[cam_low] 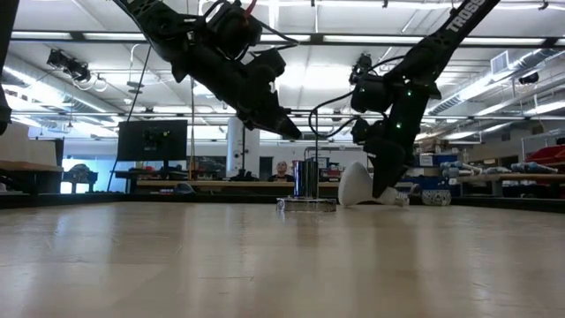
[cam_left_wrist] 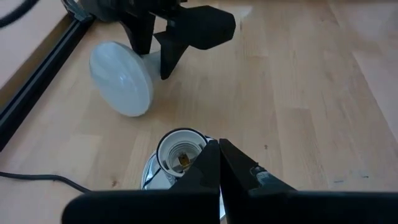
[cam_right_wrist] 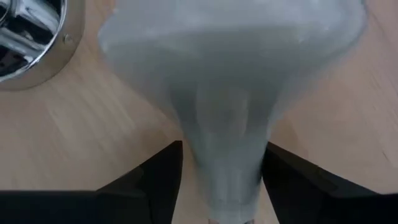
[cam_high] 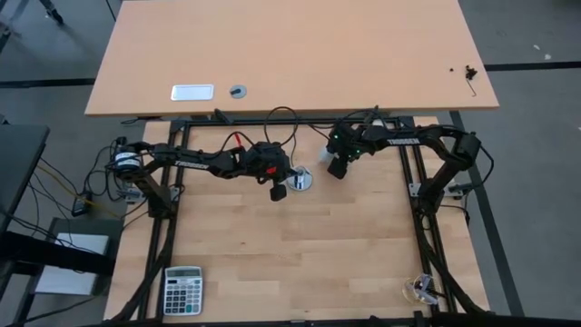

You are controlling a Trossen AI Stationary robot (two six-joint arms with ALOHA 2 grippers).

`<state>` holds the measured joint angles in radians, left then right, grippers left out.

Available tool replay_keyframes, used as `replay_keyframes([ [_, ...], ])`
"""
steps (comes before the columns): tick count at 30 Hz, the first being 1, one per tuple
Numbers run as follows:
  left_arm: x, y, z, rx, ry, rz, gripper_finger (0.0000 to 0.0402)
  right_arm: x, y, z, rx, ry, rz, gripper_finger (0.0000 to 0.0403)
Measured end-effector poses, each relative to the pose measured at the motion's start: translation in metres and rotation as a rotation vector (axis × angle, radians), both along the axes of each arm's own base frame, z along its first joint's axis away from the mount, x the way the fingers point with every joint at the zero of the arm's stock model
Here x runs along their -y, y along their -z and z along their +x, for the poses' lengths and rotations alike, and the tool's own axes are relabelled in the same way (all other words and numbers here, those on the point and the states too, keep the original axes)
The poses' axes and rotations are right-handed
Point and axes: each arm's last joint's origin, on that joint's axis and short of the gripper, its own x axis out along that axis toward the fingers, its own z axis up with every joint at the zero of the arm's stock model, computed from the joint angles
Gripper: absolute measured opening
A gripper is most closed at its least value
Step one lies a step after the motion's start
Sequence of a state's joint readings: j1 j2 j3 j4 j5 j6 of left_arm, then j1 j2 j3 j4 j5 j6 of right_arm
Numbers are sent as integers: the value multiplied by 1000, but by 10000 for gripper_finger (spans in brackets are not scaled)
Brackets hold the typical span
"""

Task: Screw lightbulb
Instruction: Insert the lightbulb into the silver lamp socket

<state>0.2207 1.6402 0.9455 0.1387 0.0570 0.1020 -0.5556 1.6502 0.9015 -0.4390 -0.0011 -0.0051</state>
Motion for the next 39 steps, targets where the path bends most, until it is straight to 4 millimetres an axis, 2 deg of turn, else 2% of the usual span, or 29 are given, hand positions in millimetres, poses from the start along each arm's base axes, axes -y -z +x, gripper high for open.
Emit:
replay_keyframes([
  [7,0,0,0,0,0,-1,0,1,-1,3,27,-9,-20,243],
  [12,0,0,0,0,0,-2,0,2,-2,6,51,-32,-38,241],
  [16,0,0,0,1,-2,-4,0,2,-2,6,60,-46,-25,219],
  [22,0,-1,0,11,-2,-2,0,1,-3,7,69,-59,-27,159],
  [29,-1,-6,3,64,-2,9,0,1,-5,8,101,-78,-9,140],
  [34,-1,-13,4,119,-1,22,0,-3,-22,4,156,-82,-24,110],
  [39,-1,-37,-6,193,-6,46,0,-11,-63,-5,302,-58,-81,62],
])
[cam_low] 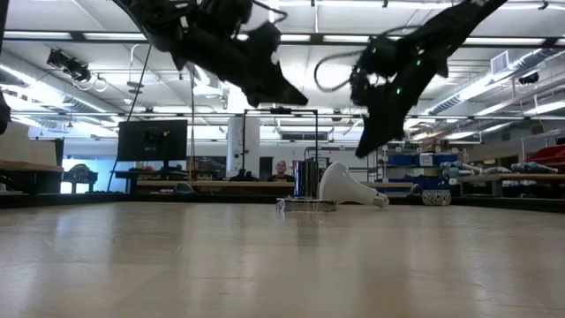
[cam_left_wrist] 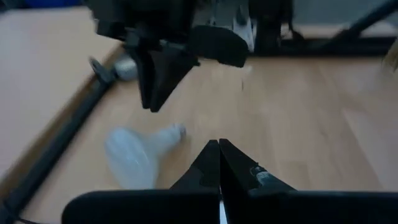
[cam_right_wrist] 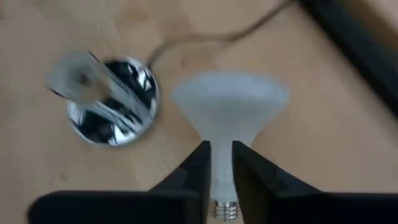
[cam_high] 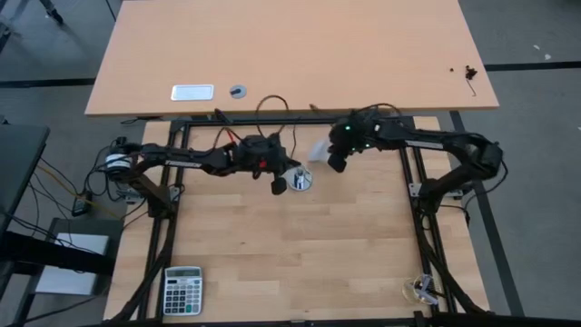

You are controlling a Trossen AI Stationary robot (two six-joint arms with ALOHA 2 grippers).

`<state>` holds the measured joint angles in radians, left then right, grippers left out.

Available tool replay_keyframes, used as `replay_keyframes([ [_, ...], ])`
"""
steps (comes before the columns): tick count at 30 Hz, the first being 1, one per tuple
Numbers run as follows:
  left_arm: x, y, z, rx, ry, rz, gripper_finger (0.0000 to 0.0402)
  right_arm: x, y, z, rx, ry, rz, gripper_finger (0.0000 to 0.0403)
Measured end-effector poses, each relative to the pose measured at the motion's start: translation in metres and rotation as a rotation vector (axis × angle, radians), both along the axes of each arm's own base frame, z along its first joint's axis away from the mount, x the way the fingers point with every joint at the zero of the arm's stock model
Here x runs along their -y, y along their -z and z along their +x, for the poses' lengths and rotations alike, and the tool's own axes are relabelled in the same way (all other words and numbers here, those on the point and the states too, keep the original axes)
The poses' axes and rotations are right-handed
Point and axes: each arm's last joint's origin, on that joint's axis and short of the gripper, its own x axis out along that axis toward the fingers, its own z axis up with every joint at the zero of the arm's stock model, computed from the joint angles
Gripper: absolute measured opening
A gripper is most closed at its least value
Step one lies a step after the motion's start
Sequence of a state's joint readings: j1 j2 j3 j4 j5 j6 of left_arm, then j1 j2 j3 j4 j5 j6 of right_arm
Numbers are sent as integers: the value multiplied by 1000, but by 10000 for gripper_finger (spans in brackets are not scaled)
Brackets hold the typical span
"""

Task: Screw lightbulb
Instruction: Insert the lightbulb into the silver lamp socket

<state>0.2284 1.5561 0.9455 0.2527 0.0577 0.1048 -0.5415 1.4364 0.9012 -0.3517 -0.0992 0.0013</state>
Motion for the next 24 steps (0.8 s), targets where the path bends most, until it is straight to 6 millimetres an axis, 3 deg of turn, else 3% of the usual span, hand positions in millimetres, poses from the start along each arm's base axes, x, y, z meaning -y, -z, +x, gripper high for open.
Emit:
replay_keyframes([
  [5,3,-30,-14,93,7,46,0,-12,-40,-14,152,2,-70,11],
  [9,5,-41,-22,110,6,47,0,-16,-46,-22,157,21,-50,15],
  [20,6,-31,-21,46,6,1,0,-5,20,7,-108,50,42,201],
  [24,6,-29,-22,29,6,-4,0,5,41,13,-157,82,38,249],
])
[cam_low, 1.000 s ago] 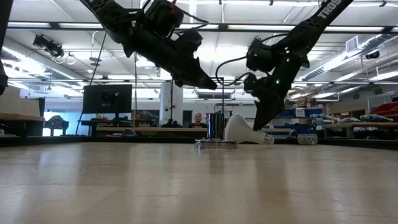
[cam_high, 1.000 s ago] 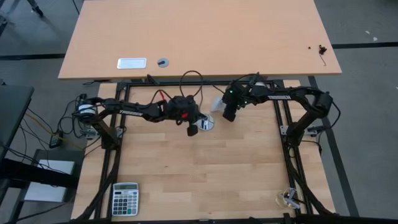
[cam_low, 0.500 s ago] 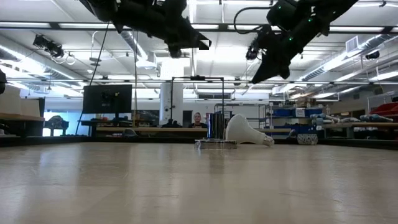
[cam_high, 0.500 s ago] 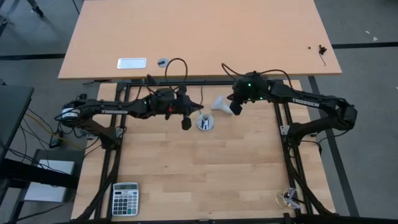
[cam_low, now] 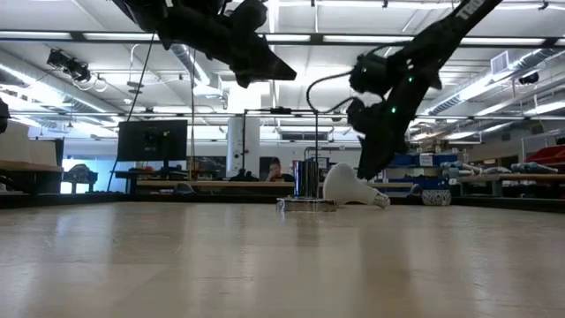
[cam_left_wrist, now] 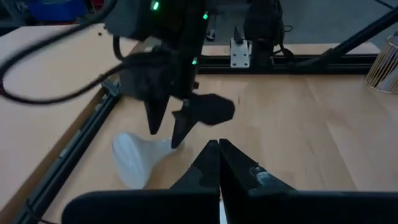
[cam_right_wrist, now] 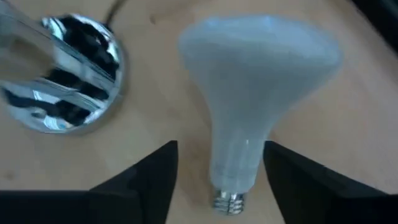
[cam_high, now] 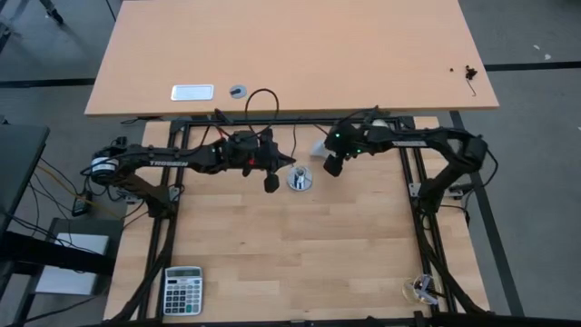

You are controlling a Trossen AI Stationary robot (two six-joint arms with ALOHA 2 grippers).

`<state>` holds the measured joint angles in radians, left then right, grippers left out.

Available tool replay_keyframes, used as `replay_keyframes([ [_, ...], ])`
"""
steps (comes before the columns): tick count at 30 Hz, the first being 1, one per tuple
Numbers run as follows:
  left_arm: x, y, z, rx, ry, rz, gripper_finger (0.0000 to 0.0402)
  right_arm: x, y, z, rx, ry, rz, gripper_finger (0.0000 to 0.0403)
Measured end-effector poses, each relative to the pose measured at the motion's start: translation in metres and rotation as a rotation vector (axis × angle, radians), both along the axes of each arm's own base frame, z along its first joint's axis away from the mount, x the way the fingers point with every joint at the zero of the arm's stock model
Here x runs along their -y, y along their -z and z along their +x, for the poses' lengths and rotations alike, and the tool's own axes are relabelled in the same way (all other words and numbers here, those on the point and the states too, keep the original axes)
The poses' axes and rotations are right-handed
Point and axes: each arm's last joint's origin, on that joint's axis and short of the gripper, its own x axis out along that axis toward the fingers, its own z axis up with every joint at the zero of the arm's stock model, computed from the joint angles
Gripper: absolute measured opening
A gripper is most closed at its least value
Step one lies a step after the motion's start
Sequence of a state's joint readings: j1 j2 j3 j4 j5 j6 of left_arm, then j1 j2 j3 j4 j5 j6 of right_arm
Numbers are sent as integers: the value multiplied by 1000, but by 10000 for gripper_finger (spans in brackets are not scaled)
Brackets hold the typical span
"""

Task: Screw lightbulb
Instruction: Insert the lightbulb into the silver lamp socket

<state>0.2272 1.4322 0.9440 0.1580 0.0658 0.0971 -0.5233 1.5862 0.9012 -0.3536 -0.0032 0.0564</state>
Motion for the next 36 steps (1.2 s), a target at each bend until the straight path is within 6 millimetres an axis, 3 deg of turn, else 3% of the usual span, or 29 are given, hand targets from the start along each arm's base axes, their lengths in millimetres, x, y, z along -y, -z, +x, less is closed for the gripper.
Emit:
replay_keyframes([
  [5,0,2,-1,-16,0,-3,0,13,19,8,13,25,-11,279],
  [10,0,1,-1,-16,-1,-2,0,24,36,16,40,38,-29,272],
  [15,0,2,-1,-20,0,-2,0,30,49,20,52,50,-35,240],
  [20,0,2,-1,-20,-1,1,0,31,48,22,80,60,-48,168],
  [24,-3,1,-1,-10,-28,23,0,27,28,23,139,47,-82,159],
  [28,-4,-3,0,53,-10,20,0,15,-5,22,226,14,-135,159],
  [36,0,28,-18,322,43,-72,0,-25,-87,6,493,-67,-247,158],
])
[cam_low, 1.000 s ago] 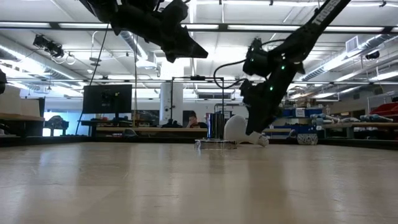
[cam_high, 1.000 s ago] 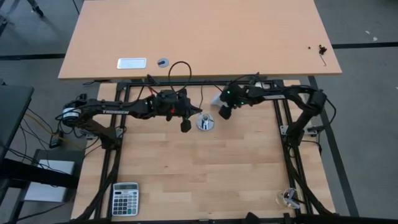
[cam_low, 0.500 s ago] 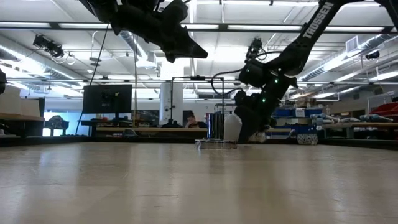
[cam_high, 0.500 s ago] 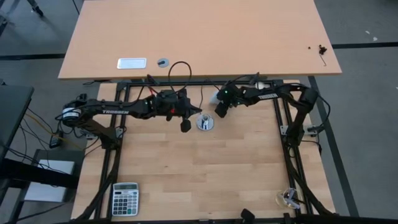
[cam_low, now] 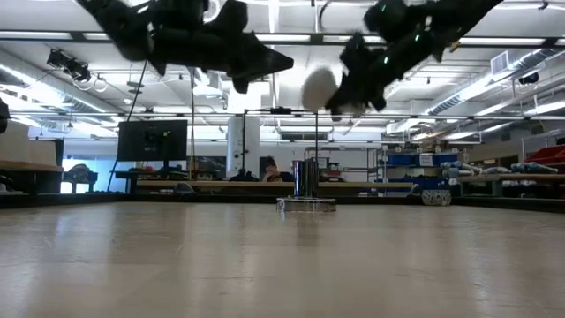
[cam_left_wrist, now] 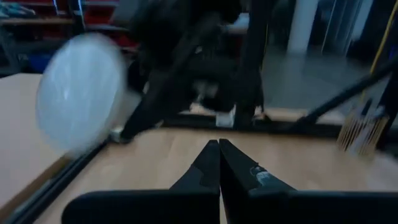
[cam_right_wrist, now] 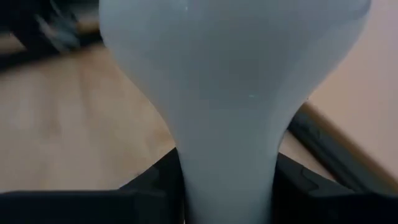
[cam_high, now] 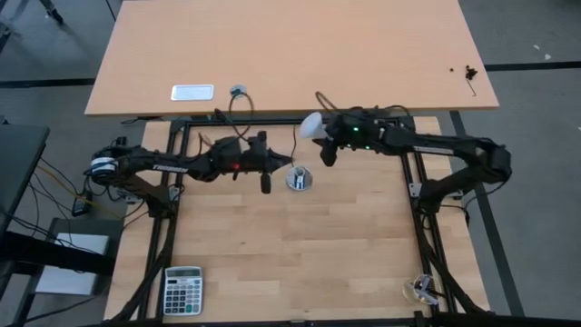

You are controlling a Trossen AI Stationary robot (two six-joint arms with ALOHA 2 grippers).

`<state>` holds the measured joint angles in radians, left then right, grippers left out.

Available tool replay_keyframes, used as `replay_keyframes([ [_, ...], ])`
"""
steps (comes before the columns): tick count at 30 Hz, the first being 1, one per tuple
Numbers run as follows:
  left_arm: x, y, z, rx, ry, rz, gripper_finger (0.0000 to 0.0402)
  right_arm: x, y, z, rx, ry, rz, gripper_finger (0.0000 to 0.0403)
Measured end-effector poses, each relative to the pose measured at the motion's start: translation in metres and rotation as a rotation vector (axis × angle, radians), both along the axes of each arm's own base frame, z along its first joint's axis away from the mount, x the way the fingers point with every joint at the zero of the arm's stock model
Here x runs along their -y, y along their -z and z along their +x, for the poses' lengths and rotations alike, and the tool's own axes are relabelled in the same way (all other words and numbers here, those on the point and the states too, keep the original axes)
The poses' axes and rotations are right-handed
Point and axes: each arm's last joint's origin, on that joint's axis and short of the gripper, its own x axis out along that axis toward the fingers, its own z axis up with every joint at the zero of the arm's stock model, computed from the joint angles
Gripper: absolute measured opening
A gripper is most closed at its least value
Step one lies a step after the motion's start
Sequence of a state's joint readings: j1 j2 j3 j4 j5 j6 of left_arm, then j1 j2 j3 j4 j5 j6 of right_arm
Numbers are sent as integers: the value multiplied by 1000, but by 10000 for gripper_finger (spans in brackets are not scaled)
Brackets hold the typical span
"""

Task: Screw lightbulb
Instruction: Insert the lightbulb into the silver lamp socket

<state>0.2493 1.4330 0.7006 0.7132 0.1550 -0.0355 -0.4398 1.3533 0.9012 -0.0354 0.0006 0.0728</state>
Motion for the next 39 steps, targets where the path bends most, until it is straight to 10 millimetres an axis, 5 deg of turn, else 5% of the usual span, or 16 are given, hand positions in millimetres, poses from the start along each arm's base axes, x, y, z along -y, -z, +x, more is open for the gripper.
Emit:
replay_keyframes([
  [7,1,15,-13,68,-67,-41,0,-42,-33,6,206,-140,-47,156],
  [15,1,8,-13,134,-50,-48,0,-69,-12,34,174,-207,-36,155],
  [27,1,16,-13,61,-63,-59,0,-63,28,56,67,-181,-35,154],
  [39,7,42,-36,110,-79,-107,0,-54,69,39,134,-173,-76,153],
])
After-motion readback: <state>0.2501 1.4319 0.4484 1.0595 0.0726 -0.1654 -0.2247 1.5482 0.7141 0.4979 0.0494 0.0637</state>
